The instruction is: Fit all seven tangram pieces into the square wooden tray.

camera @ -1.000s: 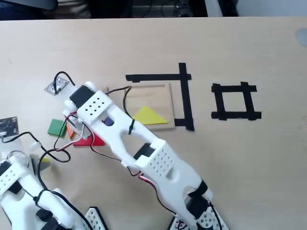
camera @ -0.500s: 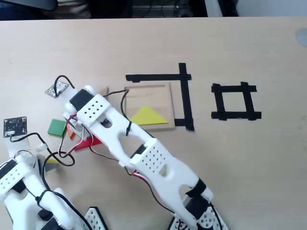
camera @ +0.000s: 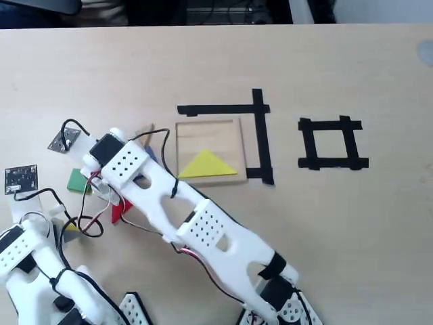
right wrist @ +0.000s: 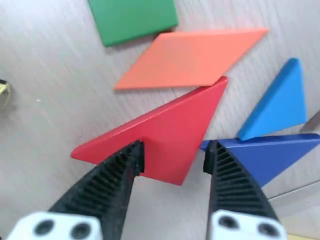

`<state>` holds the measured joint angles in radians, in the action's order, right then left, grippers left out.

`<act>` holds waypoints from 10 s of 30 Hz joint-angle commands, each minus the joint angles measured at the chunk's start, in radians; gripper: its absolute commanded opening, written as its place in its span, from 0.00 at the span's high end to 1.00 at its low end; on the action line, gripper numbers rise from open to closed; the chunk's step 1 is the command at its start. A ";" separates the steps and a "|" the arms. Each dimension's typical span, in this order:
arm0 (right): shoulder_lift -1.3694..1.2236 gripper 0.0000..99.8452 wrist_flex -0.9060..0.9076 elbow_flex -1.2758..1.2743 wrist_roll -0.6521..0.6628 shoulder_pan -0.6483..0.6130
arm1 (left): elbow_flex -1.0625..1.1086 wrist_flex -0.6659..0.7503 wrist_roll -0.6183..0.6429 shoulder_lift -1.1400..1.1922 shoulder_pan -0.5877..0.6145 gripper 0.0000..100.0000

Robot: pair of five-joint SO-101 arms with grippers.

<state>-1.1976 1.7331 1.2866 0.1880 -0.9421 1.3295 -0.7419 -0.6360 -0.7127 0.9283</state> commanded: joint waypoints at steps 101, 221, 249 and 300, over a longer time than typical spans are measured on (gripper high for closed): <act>0.404 0.99 0.035 -0.131 -0.051 0.181 | -0.206 -0.245 0.101 -0.029 -0.120 0.65; 1.739 0.99 -0.641 -2.081 0.078 0.626 | -0.578 -0.374 0.701 0.592 -0.659 0.69; 1.739 0.99 -0.638 -2.083 0.075 0.626 | -0.530 -0.281 0.496 0.592 -0.621 0.97; 1.739 0.99 -0.692 -2.126 0.081 0.634 | -1.227 -0.879 0.344 0.825 -0.874 0.75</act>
<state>0.5148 1.0518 -0.8355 0.2662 -0.2977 0.0038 -1.6579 -0.2524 0.2493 0.0476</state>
